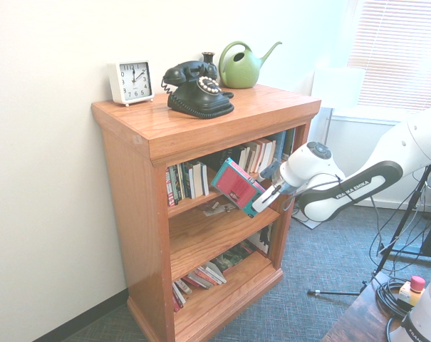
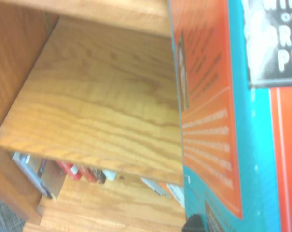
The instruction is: Organize the shelf
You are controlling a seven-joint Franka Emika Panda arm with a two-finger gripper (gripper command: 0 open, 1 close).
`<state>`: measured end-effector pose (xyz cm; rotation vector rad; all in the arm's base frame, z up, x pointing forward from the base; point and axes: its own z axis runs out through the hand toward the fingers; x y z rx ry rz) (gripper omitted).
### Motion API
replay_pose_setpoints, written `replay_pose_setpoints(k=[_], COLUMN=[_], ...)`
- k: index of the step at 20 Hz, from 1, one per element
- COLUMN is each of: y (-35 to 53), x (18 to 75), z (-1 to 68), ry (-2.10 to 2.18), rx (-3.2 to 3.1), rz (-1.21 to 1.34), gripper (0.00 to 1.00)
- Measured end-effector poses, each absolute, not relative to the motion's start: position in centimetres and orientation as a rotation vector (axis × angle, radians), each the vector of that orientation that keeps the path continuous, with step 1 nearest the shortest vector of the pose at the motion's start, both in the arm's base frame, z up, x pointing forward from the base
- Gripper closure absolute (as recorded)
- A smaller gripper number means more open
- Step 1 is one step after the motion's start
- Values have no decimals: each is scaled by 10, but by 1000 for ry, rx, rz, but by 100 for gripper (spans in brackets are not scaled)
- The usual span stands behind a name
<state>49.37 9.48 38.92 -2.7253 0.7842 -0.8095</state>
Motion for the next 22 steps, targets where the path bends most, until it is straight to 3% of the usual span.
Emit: replay_pose_setpoints(k=[7,12,22], y=[125,96,109], x=[502,518,532], z=[386,401,421], ry=[764,822,841], rx=[-2672,-2677,-2662], rz=[-698,-601,-626], gripper=[100,100,100])
